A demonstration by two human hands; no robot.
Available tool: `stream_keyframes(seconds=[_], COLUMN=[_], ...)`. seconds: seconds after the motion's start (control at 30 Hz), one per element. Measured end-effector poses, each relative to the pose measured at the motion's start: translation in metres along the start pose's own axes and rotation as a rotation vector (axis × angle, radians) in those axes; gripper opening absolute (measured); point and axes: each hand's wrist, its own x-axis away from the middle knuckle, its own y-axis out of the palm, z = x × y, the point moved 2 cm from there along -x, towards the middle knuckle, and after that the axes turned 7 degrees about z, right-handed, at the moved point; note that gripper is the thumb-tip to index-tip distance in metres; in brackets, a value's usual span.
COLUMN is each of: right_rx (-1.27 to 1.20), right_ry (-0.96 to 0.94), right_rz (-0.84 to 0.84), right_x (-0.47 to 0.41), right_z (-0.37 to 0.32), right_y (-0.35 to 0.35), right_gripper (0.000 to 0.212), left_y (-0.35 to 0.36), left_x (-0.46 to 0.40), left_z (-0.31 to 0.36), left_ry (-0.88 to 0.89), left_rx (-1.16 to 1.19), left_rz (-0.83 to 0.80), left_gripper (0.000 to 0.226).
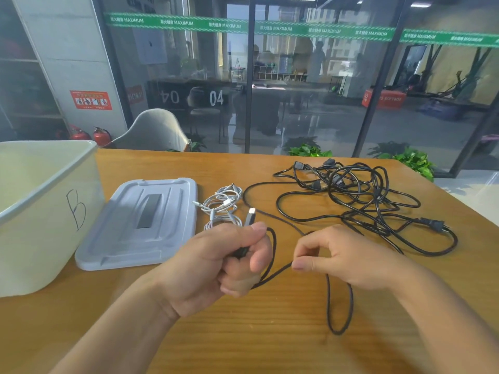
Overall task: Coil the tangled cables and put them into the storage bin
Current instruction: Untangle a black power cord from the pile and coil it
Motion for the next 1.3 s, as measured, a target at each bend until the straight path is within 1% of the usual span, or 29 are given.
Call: stream_keyframes(seconds=[0.1, 0.2, 0.27, 0.33, 0.43, 0.53, 0.6, 0.67, 0.73, 0.8, 0.93, 1.0, 1.07, 1.2, 1.3], right_rx=[0.201, 0.277, 0.252, 0.238, 0.125, -0.036, -0.149, -0.256, -0.367, -0.424, -0.441, -0.422, -0.409, -0.402, -0.421], right_ry=[-0.002, 0.064, 0.060, 0.016, -0.035, -0.053, -0.064, -0.081, -0.075, -0.068, -0.085, -0.104, -0.120, -0.163, -0.169], right_rz=[0.018, 0.098, 0.200, 0.323, 0.493, 0.570, 0.551, 0.476, 0.384, 0.314, 0.252, 0.237, 0.231, 0.260, 0.264], right_x=[-0.002, 0.004, 0.006, 0.005, 0.002, 0.001, 0.001, 0.001, 0.001, 0.002, 0.003, 0.002, 0.001, 0.000, -0.001], right_z=[0.005, 0.013, 0.011, 0.002, -0.010, -0.017, -0.023, -0.029, -0.032, -0.033, -0.034, -0.034, -0.035, -0.037, -0.034], right_y=[0.003, -0.003, -0.006, -0.004, 0.003, 0.009, 0.015, 0.019, 0.021, 0.019, 0.014, 0.016, 0.021, 0.029, 0.030], right_gripper=[0.023, 0.019, 0.019, 0.019, 0.020, 0.022, 0.022, 0.021, 0.017, 0.015, 0.018, 0.014, 0.017, 0.019, 0.018], left_y=[0.000, -0.004, -0.003, -0.002, 0.000, 0.005, 0.006, 0.005, 0.003, -0.001, -0.006, -0.006, -0.004, -0.002, -0.003], left_x=[0.001, 0.001, -0.001, -0.002, -0.003, -0.007, -0.010, -0.014, -0.016, -0.017, -0.018, -0.018, -0.018, -0.018, -0.017], left_z=[-0.002, -0.003, -0.004, -0.007, -0.011, -0.016, -0.021, -0.025, -0.028, -0.029, -0.027, -0.026, -0.027, -0.025, -0.022], left_ry=[-0.038, -0.052, -0.062, -0.081, -0.114, -0.105, -0.087, -0.055, -0.026, 0.012, 0.138, 0.213, 0.244, 0.314, 0.335], left_rx=[-0.076, -0.199, -0.333, -0.471, -0.618, -0.756, -0.834, -0.876, -0.866, -0.817, -0.703, -0.599, -0.510, -0.609, -0.601], left_rz=[-0.056, -0.018, 0.033, 0.071, 0.113, 0.172, 0.252, 0.314, 0.366, 0.416, 0.505, 0.492, 0.474, 0.498, 0.544], left_gripper=[0.044, 0.047, 0.049, 0.052, 0.055, 0.065, 0.062, 0.055, 0.054, 0.054, 0.053, 0.048, 0.038, 0.045, 0.044])
